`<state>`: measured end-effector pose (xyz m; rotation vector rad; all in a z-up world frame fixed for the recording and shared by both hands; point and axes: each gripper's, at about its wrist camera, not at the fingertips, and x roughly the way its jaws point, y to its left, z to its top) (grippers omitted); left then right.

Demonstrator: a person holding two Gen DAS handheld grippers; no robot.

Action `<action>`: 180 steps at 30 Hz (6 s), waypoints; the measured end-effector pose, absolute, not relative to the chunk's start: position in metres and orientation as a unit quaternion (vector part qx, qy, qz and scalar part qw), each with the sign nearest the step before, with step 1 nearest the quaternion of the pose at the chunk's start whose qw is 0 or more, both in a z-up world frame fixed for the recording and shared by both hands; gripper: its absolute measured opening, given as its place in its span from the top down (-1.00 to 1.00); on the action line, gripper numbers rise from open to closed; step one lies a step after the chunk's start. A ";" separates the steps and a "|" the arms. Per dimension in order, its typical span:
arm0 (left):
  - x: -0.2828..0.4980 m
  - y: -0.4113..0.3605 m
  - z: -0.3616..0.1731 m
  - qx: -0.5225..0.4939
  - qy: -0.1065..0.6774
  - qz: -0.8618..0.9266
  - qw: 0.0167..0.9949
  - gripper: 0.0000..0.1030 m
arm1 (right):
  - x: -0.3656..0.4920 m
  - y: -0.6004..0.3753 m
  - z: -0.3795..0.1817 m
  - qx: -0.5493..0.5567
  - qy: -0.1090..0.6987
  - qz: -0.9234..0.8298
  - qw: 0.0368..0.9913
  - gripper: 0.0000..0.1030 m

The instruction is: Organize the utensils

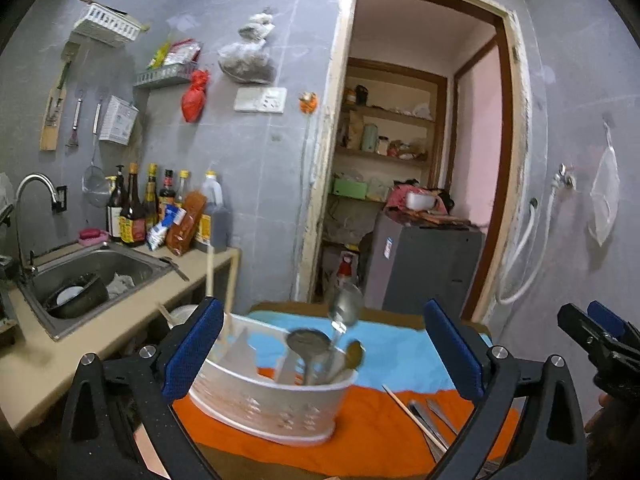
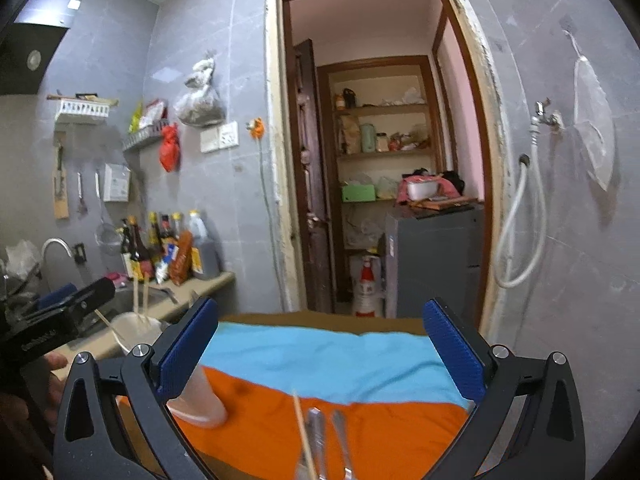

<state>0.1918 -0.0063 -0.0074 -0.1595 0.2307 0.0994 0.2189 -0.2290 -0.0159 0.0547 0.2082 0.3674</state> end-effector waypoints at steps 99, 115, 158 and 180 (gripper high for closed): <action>0.298 -0.084 -0.154 -0.105 0.406 -0.121 0.900 0.96 | 0.326 -0.224 -0.163 -0.040 0.408 0.274 0.870 0.86; 0.248 -0.070 -0.122 -0.129 0.269 -0.144 0.944 0.96 | 0.259 -0.227 -0.125 -0.054 0.217 0.262 0.939 0.87; 0.218 -0.015 -0.049 -0.168 0.108 -0.091 0.976 0.96 | 0.223 -0.249 -0.073 0.005 0.055 0.279 0.959 0.87; 0.248 0.158 0.033 -0.219 0.034 -0.009 0.975 0.96 | 0.253 -0.111 0.033 0.060 -0.006 0.343 0.937 0.87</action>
